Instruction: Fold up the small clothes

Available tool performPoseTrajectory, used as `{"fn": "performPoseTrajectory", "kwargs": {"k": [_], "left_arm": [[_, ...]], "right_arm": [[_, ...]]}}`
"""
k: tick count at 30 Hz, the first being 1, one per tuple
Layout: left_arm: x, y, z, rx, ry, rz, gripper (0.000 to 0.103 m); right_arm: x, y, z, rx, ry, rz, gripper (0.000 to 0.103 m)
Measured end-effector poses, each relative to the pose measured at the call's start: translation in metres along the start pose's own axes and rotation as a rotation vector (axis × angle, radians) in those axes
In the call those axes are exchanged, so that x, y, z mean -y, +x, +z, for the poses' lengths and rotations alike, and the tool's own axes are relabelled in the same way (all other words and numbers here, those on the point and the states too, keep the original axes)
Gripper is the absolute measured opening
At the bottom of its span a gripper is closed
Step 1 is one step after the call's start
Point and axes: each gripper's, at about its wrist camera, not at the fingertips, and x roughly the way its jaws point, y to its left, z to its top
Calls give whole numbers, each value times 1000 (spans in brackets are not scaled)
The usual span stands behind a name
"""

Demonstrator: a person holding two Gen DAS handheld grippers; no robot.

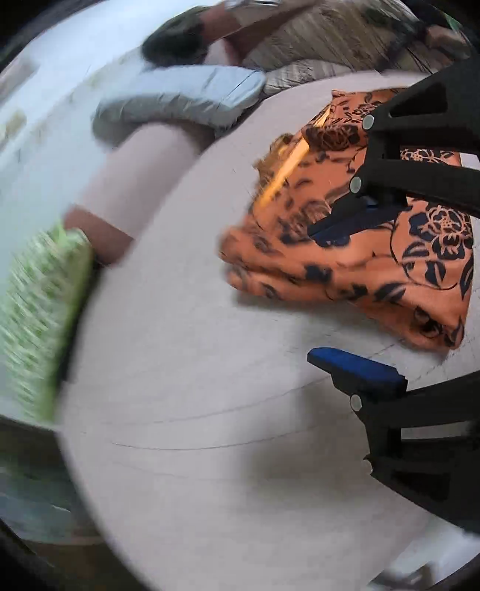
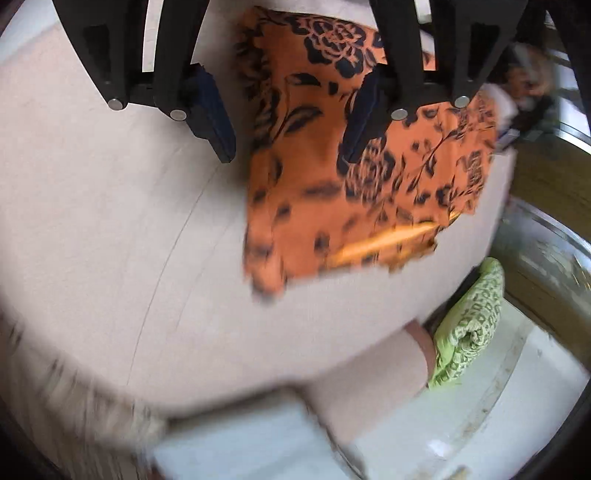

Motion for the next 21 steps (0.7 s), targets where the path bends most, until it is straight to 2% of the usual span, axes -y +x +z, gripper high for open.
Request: {"fn": "performPoseTrajectory", "kwargs": {"k": [1,2,3,5,6,8,9,11,13,14,17,19,21], "left_arm": [[11,-4,-1,15,46,-14,61],[24,-5,-4,8,101,-34,61],[37,-2,-10,-16,160,-50,61],[63,11,-18,-50,280,-78,61],[78,22,-19,-74,341,-75,61],[93,50,-10,-120,411,-55,61],[96,65,-2,-163,434,-59,61],[94,82,13,-195,456,-56,61],[94,101,27,-224,507,-14,61],[93,107,31,-231,516,4,61],[82,124,40,-251,493,56,61],[75,129,42,-228,462,93,61],[67,134,42,-232,435,105,39]], "right_arm": [[-10,-8,5,20,-40,-13,65],[-17,-15,11,28,-78,15,65],[-36,-15,18,7,-119,72,65],[-71,-2,24,-45,-216,98,65],[-92,10,28,-57,-296,63,65],[-110,38,37,-84,-393,-13,64],[-105,45,35,-94,-408,-53,63],[-89,65,47,-137,-416,-140,63],[-67,66,56,-134,-348,-166,63],[-47,60,61,-103,-294,-186,63],[-11,61,69,-102,-183,-138,63],[-1,70,69,-120,-188,-139,63],[2,79,68,-122,-188,-140,61]]}}
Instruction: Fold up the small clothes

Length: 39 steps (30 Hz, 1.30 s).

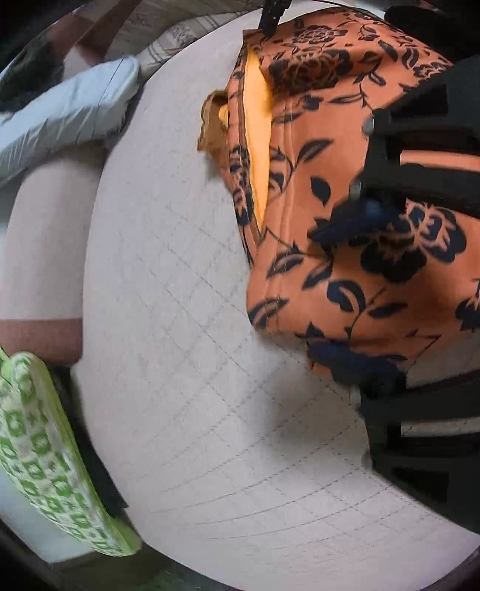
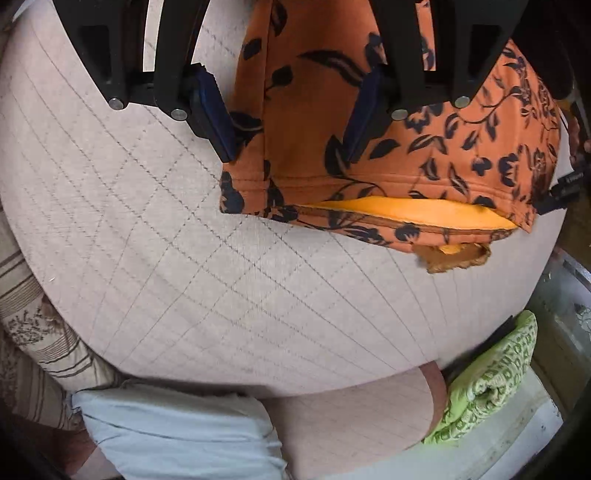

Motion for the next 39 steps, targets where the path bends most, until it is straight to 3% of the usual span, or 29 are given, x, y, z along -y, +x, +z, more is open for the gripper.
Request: {"fn": "performPoseTrajectory", "kwargs": {"k": [1,3,6,9,11,14,16,17,18,19,20,22,26,29,30,33,35,36,37,39], "left_arm": [[-5,1,-2,-2,-25,-10,25],[-17,2,-4,3,-88,-42,11],[-30,1,-7,25,-171,-82,6],[-37,-23,-17,115,-226,-55,5],[-47,-33,-27,149,-273,-54,5],[-63,-12,-38,106,-371,-79,6],[-69,-3,-41,102,-424,-114,6],[-69,-4,-40,107,-425,-115,6],[-67,-7,-37,117,-410,-107,6],[-66,-9,-37,120,-398,-98,6],[-66,-10,-36,120,-392,-96,6],[-69,-10,-39,115,-394,-98,6],[-65,-9,-43,115,-397,-88,6],[-58,-4,-43,114,-382,-76,6],[-59,-5,-42,115,-381,-77,6],[-59,-3,-41,124,-386,-85,6],[-61,-3,-44,125,-387,-83,7],[-63,-3,-45,119,-392,-84,7],[-65,-3,-46,115,-398,-85,8],[-66,-5,-46,117,-400,-85,8]], "right_arm": [[-1,4,0,4,1,-4,47],[-5,8,1,3,-11,-37,34],[-12,13,2,0,-36,-64,23],[-15,2,4,54,-24,-81,11],[-12,-10,5,98,-3,-87,10],[4,0,3,62,31,-109,10],[22,14,-1,19,113,-37,14],[33,9,-5,51,182,16,17],[38,0,-7,89,219,52,31],[41,-7,-9,113,233,69,68],[43,-16,-11,138,243,72,82],[43,-31,-13,183,227,81,84],[31,-18,-10,110,152,89,82],[14,9,-8,40,88,42,64],[7,18,-9,10,45,4,43],[-8,7,-8,39,-15,-63,7],[2,-13,-6,123,30,-94,7],[19,-13,-7,132,110,-46,7],[43,3,-9,76,216,-9,7],[58,21,-15,23,255,0,7]]}}
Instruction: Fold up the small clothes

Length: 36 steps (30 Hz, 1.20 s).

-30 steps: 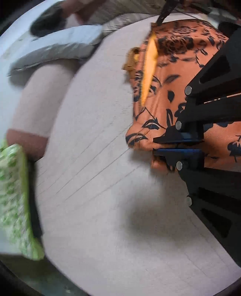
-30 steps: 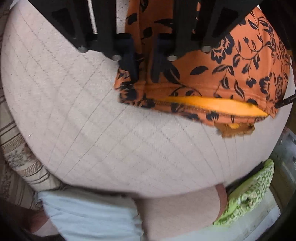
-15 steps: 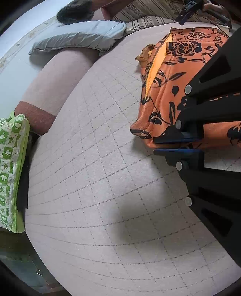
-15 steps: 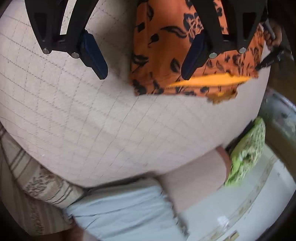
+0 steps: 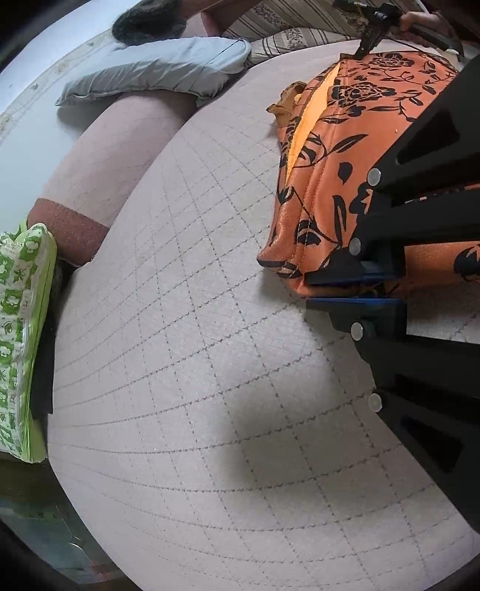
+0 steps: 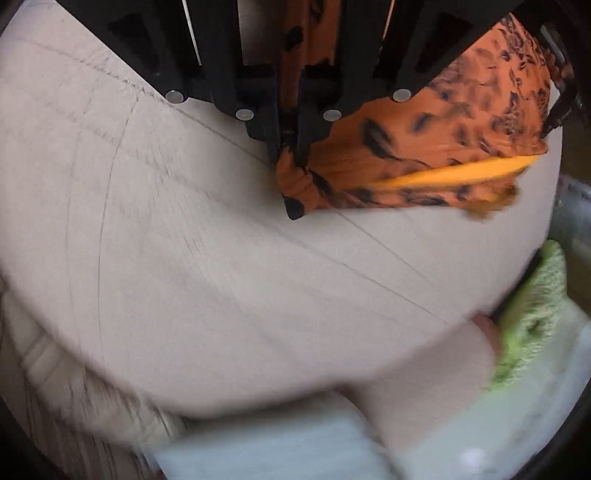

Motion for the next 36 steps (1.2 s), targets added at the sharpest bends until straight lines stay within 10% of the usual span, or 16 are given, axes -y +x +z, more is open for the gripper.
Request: {"fn": "performPoseTrajectory", "kwargs": {"k": [6,12,16,19,23,31,36], "left_arm": [[-9,-4,4,-13,-26,-4,17],[4,-55,3,67,47,26,27],[19,-101,-20,141,105,-26,46],[33,-105,-50,106,179,-44,47],[22,-59,-74,-53,186,126,48],[27,-88,-79,26,178,149,49],[31,-85,-88,7,147,144,49]], "right_arm": [[21,-22,0,36,143,71,20],[-4,-94,-21,162,6,116,23],[-36,-124,-59,118,-72,337,76],[-48,-103,-86,36,-123,401,75],[-2,-48,-100,-49,103,239,57],[-44,-108,-121,116,-59,254,68],[-35,-61,-130,-41,-42,209,66]]}}
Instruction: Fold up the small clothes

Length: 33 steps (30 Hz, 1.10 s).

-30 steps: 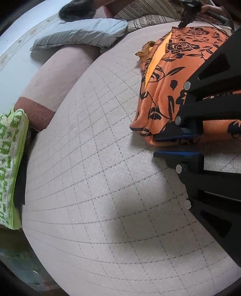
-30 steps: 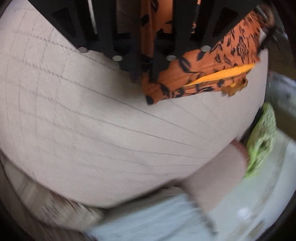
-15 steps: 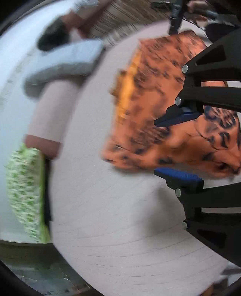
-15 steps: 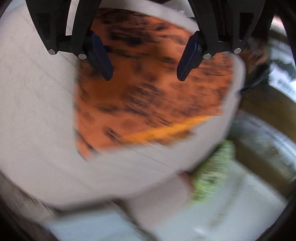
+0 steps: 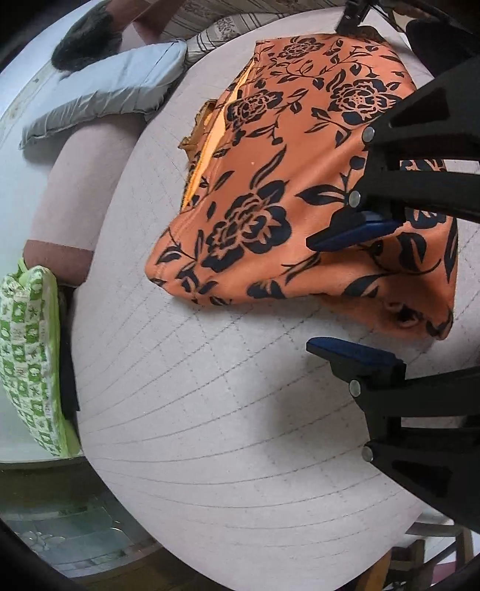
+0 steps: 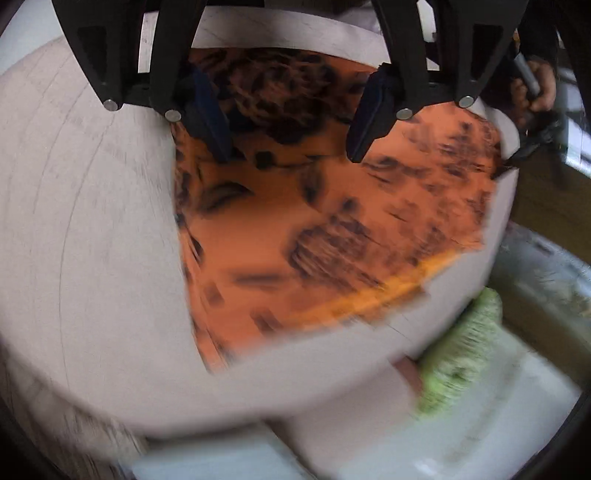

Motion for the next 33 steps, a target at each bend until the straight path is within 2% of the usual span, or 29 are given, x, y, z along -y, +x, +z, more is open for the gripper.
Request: {"fn": "performPoseTrajectory", "kwargs": {"k": [2,4,7,9,11,12,14,18,20,22,23,25,26,28,30,33], "left_arm": [[0,1,-4,2,-8,-7,49],[1,-1,-6,2,3,-6,49],[4,0,-7,3,13,-2,49],[4,0,-7,3,10,-3,49],[4,-1,-7,0,9,-3,49],[4,-2,-7,2,14,0,49],[4,-4,-7,8,19,3,49],[5,-13,-5,24,-1,-9,50],[9,-17,-4,36,-4,-26,53],[17,-18,-6,55,16,-45,58],[20,-15,-8,50,35,-33,60],[27,7,-15,-30,103,57,61],[25,19,-19,-69,107,76,66],[13,20,-20,-51,39,38,73],[14,20,-16,-52,57,47,74],[18,20,-16,-40,84,68,76]], "right_arm": [[-1,-8,5,23,35,-18,65],[-15,-22,9,69,5,-58,67],[-36,-39,11,117,-70,10,67],[-37,-34,7,94,-95,4,67],[-23,-7,4,4,-76,-69,68],[-11,4,3,-22,-45,-71,67],[-12,-9,6,15,-14,-48,67],[-29,-33,19,81,-60,-55,67],[-35,-43,30,128,-62,-10,68],[-33,-36,35,141,-58,4,76],[-29,-25,37,119,-51,-5,77],[-8,9,38,-15,-1,-113,75],[0,16,38,-31,28,-113,76],[-5,2,45,18,30,-69,76],[-18,-14,60,90,-2,-22,76],[-30,-13,89,126,-41,46,76]]}}
